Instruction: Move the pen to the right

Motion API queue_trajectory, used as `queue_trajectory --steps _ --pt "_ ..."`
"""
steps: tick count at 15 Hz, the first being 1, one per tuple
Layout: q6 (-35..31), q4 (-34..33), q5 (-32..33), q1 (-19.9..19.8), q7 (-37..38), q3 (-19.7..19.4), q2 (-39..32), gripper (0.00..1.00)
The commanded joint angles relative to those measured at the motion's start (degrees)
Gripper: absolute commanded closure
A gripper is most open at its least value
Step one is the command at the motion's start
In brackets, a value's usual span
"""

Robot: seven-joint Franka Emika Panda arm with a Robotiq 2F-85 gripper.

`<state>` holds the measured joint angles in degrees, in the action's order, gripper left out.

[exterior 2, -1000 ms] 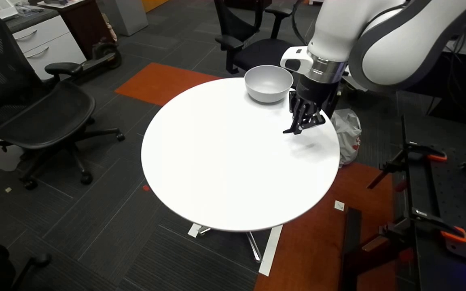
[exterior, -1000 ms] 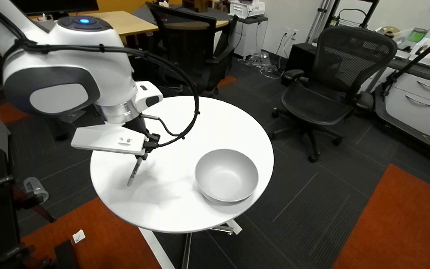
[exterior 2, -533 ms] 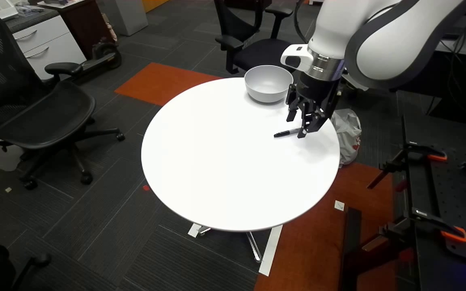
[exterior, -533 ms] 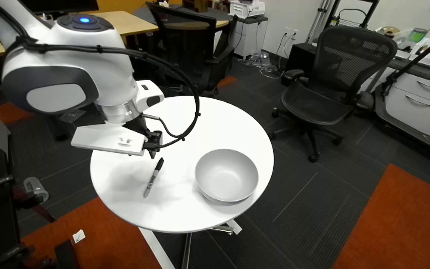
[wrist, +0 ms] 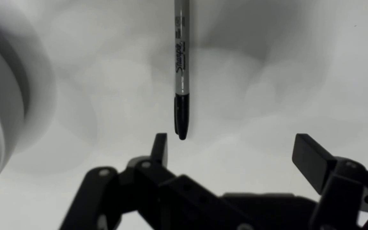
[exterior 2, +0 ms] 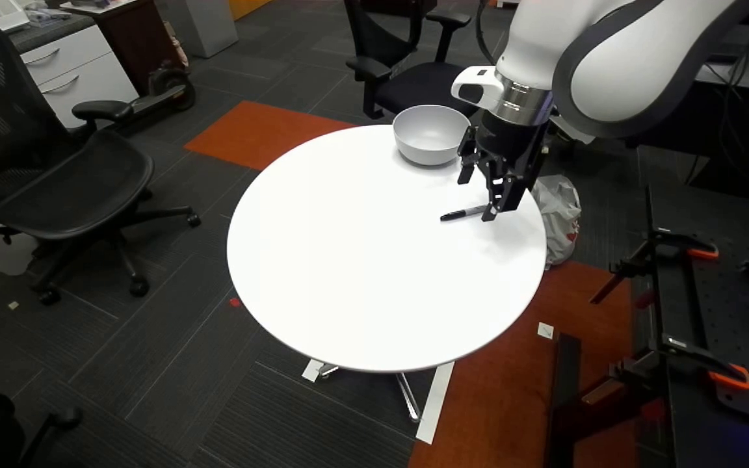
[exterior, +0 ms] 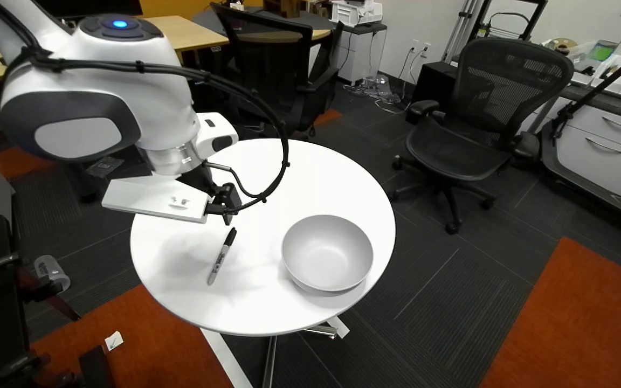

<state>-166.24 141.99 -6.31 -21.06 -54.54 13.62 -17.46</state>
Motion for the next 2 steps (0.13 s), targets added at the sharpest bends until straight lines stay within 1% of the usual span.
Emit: queue_trajectory --steps 1,2 --pt "0.1 -0.1 -1.8 0.7 -1.5 -0.4 0.0 0.00" --pt "0.1 -0.1 -2.7 0.4 -2.5 0.1 0.0 0.00"
